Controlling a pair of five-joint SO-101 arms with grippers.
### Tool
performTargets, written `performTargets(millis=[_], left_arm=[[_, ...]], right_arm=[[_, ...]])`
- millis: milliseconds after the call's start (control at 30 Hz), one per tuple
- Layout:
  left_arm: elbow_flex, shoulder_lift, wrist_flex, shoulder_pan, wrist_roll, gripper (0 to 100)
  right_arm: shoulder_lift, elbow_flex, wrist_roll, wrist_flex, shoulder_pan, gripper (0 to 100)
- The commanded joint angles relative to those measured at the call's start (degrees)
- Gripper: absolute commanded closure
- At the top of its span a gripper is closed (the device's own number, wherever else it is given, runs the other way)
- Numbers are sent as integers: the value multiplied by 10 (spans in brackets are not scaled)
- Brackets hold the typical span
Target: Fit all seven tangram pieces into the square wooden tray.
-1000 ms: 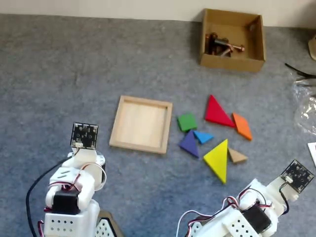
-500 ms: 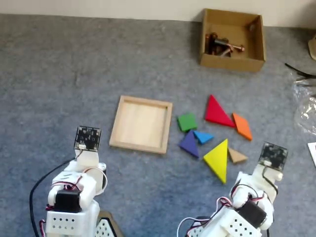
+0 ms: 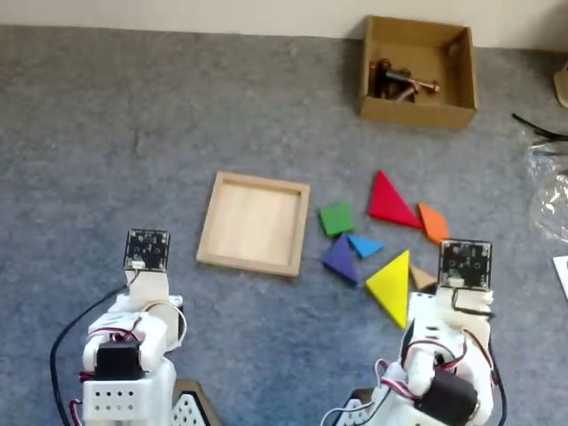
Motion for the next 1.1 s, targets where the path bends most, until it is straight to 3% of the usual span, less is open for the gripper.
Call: performTargets(millis=[0, 567, 1067], left_arm=[[10, -5, 3, -10, -5, 992], [16, -5, 3, -9, -5, 990], [16, -5, 3, -11, -5, 990]], right_arm=[[38, -43, 7, 0, -24, 878], [560, -347, 6, -29, -30, 873], [875, -594, 7, -29, -64, 873]])
